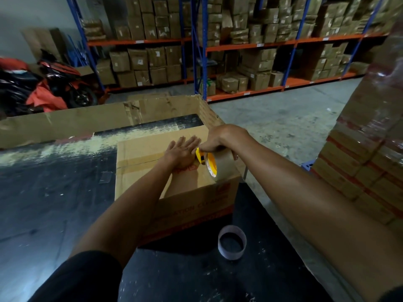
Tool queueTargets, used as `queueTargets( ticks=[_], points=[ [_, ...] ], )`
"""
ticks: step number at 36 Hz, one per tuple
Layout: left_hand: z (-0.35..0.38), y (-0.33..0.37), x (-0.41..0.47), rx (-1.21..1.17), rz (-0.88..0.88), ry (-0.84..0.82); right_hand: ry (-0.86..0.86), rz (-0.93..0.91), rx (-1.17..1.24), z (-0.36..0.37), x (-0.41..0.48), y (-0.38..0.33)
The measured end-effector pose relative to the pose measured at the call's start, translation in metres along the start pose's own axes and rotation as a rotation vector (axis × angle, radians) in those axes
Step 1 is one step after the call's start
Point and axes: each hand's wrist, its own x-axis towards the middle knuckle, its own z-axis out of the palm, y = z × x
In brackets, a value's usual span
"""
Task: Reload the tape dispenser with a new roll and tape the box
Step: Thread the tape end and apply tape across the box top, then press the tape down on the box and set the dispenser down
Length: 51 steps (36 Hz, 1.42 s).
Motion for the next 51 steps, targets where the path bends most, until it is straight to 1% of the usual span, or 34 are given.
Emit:
queueTargets(
  ticks=[7, 10, 12, 15, 21, 26, 28, 30, 33, 35, 40, 43, 47, 49, 51],
  points=[
    [-0.003, 0.000, 0.002, -0.027, -0.013, -0.012, -0.066, 0.011, -0.049, -0.008, -0.011, 0.004],
    [-0.003, -0.002, 0.002, -0.052, 0.001, 0.003, -0.035, 0.007, -0.054, -0.004, -0.010, 0.001],
    [-0.001, -0.005, -0.003, -0.059, 0.060, 0.047, -0.019, 0.002, -0.059, 0.000, -0.007, -0.004],
    [0.004, -0.007, -0.013, 0.034, 0.143, 0.077, -0.022, 0.007, -0.054, -0.001, -0.007, -0.005],
    [0.001, -0.006, -0.018, 0.131, 0.173, 0.062, -0.043, 0.015, -0.057, 0.001, -0.013, -0.001],
    [-0.001, -0.003, -0.018, 0.099, 0.139, 0.044, -0.069, 0.046, -0.113, -0.002, -0.025, 0.006],
    [-0.005, 0.000, -0.017, 0.076, 0.108, 0.001, -0.055, 0.040, -0.122, 0.001, -0.029, 0.007],
    [-0.004, 0.005, -0.020, 0.048, 0.079, 0.014, -0.029, 0.019, -0.138, 0.003, -0.031, 0.005],
    [0.001, 0.014, -0.029, -0.026, 0.126, 0.043, -0.028, 0.019, -0.119, 0.004, -0.031, 0.004],
    [0.003, 0.017, -0.033, -0.049, 0.119, 0.050, -0.038, 0.022, -0.090, 0.005, -0.032, 0.005],
    [-0.003, 0.020, -0.036, -0.055, 0.097, 0.021, -0.060, 0.035, -0.075, 0.010, -0.040, 0.010],
    [-0.001, 0.020, -0.037, -0.040, 0.098, 0.036, -0.084, 0.050, -0.089, 0.010, -0.046, 0.014],
    [-0.009, 0.027, -0.035, 0.020, 0.050, -0.014, -0.062, 0.041, -0.071, 0.013, -0.053, 0.011],
    [-0.010, 0.031, -0.035, 0.073, 0.066, -0.033, -0.054, 0.034, -0.060, 0.012, -0.054, 0.009],
    [-0.003, 0.033, -0.037, 0.060, 0.106, -0.048, -0.057, 0.039, -0.042, 0.010, -0.054, 0.008]
  ],
)
